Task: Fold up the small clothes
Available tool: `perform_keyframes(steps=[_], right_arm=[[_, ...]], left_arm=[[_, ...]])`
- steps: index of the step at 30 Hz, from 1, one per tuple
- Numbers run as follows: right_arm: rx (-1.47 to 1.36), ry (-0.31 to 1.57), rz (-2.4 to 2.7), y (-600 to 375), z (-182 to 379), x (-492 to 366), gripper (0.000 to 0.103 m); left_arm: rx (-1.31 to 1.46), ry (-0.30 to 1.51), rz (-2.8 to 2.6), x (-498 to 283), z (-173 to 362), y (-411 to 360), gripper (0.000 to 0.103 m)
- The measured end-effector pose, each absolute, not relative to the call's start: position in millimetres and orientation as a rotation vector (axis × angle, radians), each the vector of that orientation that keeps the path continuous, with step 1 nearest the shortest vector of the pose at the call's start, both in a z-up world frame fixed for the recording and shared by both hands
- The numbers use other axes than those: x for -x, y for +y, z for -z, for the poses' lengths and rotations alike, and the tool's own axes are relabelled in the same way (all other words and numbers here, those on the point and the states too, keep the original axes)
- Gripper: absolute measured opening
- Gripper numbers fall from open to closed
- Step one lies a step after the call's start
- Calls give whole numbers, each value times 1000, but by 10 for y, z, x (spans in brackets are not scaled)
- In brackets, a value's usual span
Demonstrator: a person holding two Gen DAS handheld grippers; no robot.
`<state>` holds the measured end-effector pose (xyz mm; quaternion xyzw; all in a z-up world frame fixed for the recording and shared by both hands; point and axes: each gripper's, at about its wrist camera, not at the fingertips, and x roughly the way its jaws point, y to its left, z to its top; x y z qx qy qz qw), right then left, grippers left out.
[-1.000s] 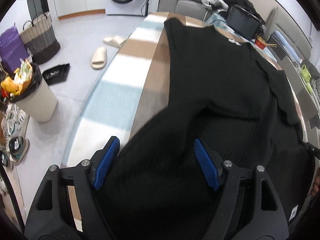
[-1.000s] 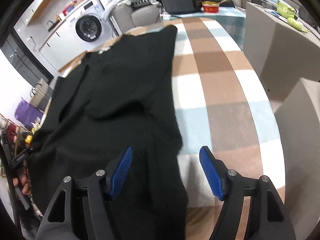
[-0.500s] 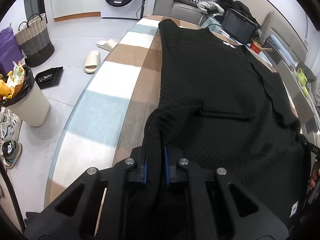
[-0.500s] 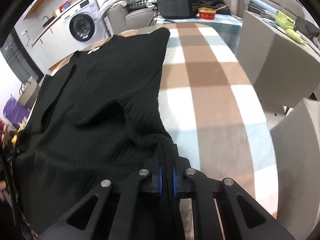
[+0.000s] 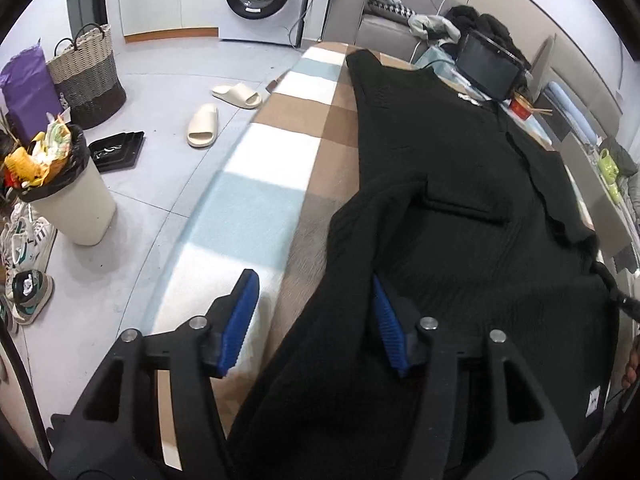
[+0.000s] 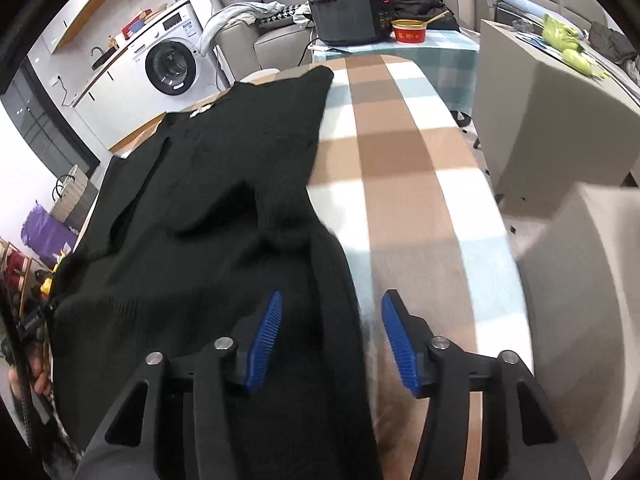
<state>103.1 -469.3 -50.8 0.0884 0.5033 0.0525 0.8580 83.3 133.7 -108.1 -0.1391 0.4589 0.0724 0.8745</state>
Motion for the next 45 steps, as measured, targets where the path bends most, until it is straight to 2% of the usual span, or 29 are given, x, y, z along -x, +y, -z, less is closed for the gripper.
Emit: perform_keyframes(steps=[2, 4, 14, 23, 26, 27, 29, 30, 31, 33, 40, 45], right_arm=[[-184, 1056, -106, -4736, 510, -835, 62], [-175, 1056, -109, -4761, 533, -665, 62], [-170, 1015, -154, -4823, 624, -90, 63], [-123, 987, -215, -4748, 712, 11, 60], [-109, 989, -210, -4708, 727, -50, 57], [-103, 991, -210, -4698, 726, -59, 51], [-73, 988, -207, -4656, 728, -84, 33], [-59, 988, -208, -4634, 729, -101, 16], [-59, 987, -215, -4629, 728, -119, 7], [-71, 974, -244, -4620, 703, -104, 5], [-138, 992, -309, -4792, 630, 204, 4], [-274, 841, -421, -4900, 353, 370, 4]], left_arm=[[294, 949, -159, -696, 1046, 1351, 62], [283, 930, -161, -553, 1016, 1336, 65], [236, 930, -112, 18, 1105, 1138, 65], [220, 924, -110, 19, 1180, 1108, 65], [204, 927, -115, -86, 1184, 1112, 61], [196, 927, -117, -106, 1185, 1103, 59], [182, 923, -111, -141, 1181, 1090, 43], [176, 924, -104, -156, 1177, 1084, 26], [177, 930, -96, -163, 1172, 1080, 12], [214, 923, -65, -136, 1142, 1105, 7], [257, 864, -32, 227, 977, 1161, 6], [266, 783, -6, 318, 689, 1158, 6]])
